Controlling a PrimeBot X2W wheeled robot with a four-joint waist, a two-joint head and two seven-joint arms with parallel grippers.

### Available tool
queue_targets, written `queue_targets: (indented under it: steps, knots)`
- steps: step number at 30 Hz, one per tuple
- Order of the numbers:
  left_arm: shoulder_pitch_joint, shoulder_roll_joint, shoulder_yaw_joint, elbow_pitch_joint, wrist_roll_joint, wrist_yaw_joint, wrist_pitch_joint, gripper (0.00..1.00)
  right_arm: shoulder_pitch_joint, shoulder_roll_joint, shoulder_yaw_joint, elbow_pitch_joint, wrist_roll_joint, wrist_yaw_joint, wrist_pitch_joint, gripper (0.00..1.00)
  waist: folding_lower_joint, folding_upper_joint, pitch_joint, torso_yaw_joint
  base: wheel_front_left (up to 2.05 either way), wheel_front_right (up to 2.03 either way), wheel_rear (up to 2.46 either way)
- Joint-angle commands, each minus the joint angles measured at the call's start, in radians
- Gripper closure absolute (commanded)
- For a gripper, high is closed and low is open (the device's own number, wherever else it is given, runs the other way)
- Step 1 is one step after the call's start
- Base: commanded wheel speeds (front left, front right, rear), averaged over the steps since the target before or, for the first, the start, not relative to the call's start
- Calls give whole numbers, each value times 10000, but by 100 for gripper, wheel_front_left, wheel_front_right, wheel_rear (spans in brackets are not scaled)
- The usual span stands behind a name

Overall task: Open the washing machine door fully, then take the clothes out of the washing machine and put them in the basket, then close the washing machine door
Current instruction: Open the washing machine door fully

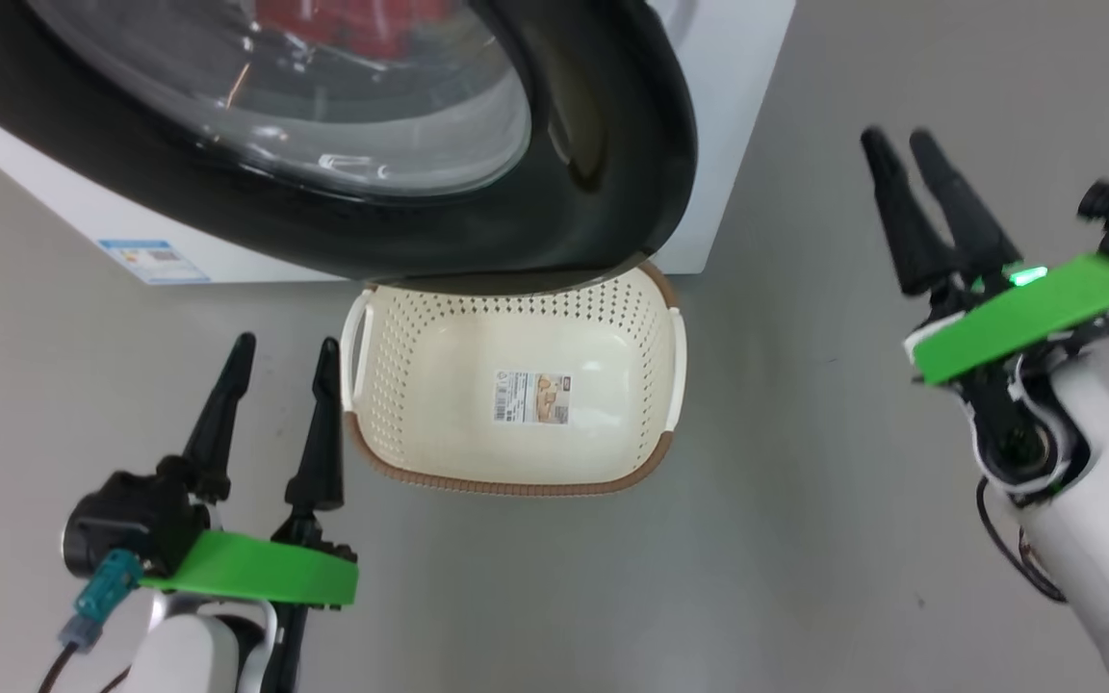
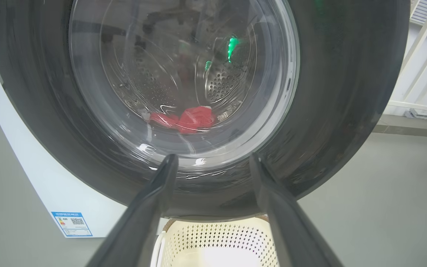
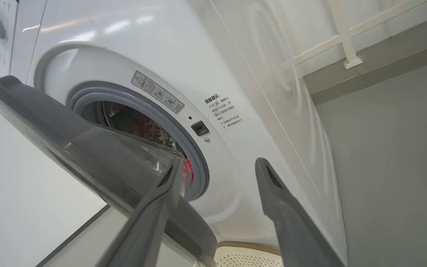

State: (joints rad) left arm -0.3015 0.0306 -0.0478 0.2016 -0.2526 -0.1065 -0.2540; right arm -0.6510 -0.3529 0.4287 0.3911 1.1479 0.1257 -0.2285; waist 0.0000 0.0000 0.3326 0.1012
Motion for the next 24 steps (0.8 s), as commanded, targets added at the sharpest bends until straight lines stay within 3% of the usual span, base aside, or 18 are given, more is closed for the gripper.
queue_targets:
  steps: [1, 3, 6, 16, 24]
  knots:
    - [170, 196, 353, -225, 111, -53, -78, 0, 319, -102, 173, -91, -206, 50, -199, 0, 0, 0, -204, -200, 0, 0, 0]
    - [237, 196, 361, -230, 123, -61, -78, 0, 503, -188, 225, 104, -692, 50, -308, 0, 0, 0, -274, -266, 0, 0, 0]
    - [299, 196, 407, -274, 135, -66, -78, 0, 835, -14, -668, -9, -2022, 50, -326, 0, 0, 0, -310, -374, 0, 0, 0]
    - [330, 196, 459, -393, 149, -75, -78, 0, 2496, 1455, -3253, -1717, -6803, 50, -331, 0, 0, 0, -266, -534, 0, 0, 0]
    - [298, 196, 464, -453, 140, -86, -78, 0, 3425, 2260, -4040, -2698, -7873, 50, -332, 0, 0, 0, -170, -523, 0, 0, 0]
